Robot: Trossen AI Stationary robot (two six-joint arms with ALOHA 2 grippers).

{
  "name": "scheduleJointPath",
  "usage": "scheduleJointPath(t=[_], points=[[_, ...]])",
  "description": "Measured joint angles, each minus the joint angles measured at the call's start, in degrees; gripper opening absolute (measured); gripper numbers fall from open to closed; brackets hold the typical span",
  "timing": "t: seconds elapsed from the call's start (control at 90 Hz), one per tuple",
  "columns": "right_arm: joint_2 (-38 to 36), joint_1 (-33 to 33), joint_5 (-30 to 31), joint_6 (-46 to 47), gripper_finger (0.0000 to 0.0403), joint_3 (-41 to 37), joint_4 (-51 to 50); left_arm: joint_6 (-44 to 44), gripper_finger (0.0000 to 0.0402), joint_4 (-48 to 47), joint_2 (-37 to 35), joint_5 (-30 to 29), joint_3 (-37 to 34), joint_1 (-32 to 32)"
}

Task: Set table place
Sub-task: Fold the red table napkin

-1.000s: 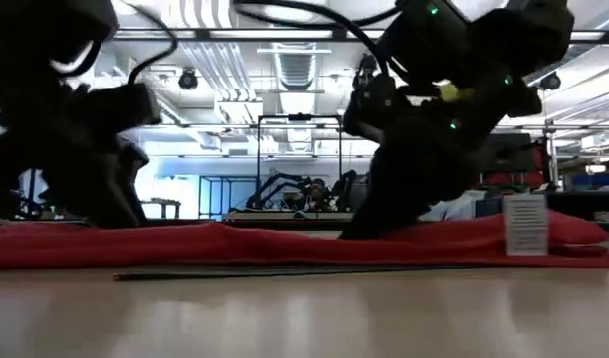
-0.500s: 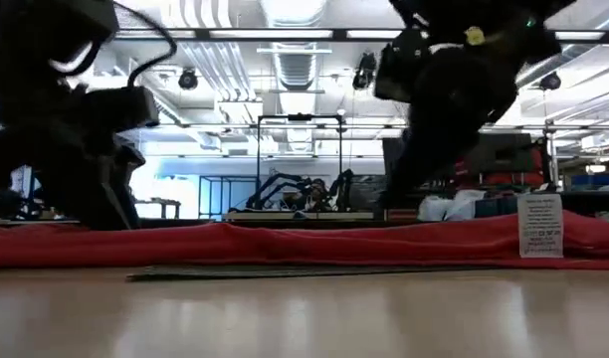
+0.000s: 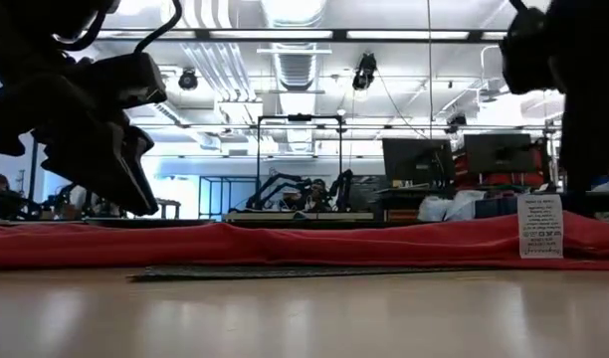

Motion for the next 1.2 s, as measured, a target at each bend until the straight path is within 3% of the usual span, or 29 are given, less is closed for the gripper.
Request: scheduleJointPath(t=[0.1, 0.244, 0.567, 0.856, 1.2], points=[[2.6, 0.4, 3.3, 4.7, 0.0224, -1.3, 3.2, 0.1, 0.0113, 0.8, 0.0, 0.0, 0.0, 0.0], [6.9, 0.0, 3.0, 3.2, 0.0217, -1.7, 9.9, 0.2, 0.0113, 1.5, 0.0, 0.0, 0.0, 0.0], [11.9, -0.4, 3.9, 3.1, 0.0167, -1.5, 9.8, 0.2, 0.0113, 2.2, 0.1, -0.2, -0.1, 0.0], [9.8, -0.4, 0.7, -4.1, 0.0012, -1.7, 8.3, 0.2, 0.0113, 2.8, 0.2, 0.2, -0.1, 0.0], [-2.1, -0.4, 1.2, -4.6, 0.0002, -0.1, -8.1, 1.5, 0.0113, 2.1, -0.1, 2.5, 4.6, -0.1]])
